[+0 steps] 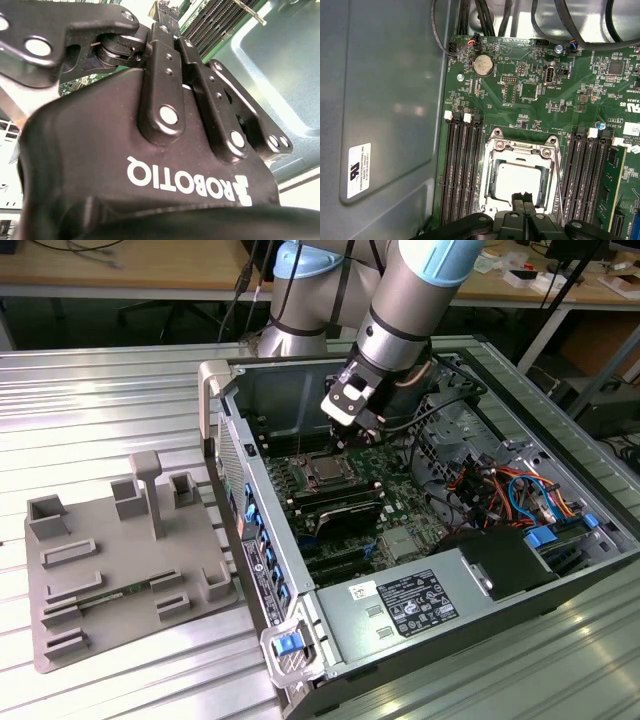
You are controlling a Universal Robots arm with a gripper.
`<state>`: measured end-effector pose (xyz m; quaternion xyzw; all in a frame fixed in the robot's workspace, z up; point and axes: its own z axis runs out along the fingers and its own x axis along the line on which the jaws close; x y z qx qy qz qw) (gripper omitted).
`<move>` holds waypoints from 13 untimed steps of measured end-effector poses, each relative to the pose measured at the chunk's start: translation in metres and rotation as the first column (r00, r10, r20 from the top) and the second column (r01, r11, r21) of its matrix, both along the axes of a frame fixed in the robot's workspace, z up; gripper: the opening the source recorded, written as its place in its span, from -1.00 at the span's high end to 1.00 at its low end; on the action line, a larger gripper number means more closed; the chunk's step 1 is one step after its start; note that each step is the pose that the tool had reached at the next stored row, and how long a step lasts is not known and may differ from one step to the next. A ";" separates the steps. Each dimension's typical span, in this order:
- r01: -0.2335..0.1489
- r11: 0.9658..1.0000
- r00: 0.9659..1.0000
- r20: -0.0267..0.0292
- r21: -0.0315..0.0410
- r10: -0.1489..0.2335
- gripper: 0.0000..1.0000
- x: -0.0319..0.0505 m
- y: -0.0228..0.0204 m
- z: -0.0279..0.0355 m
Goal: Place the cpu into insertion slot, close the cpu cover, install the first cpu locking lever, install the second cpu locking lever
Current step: 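Install the first cpu locking lever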
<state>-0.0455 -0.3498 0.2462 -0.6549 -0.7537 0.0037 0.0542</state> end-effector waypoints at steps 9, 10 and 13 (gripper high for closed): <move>-0.011 1.000 1.000 0.000 0.000 0.011 0.79 0.0000 0.0000 0.0000; -0.012 1.000 1.000 0.000 0.000 0.012 0.79 0.0000 0.0000 0.0000; -0.017 1.000 1.000 0.000 0.000 0.017 0.79 0.0000 0.0000 0.0000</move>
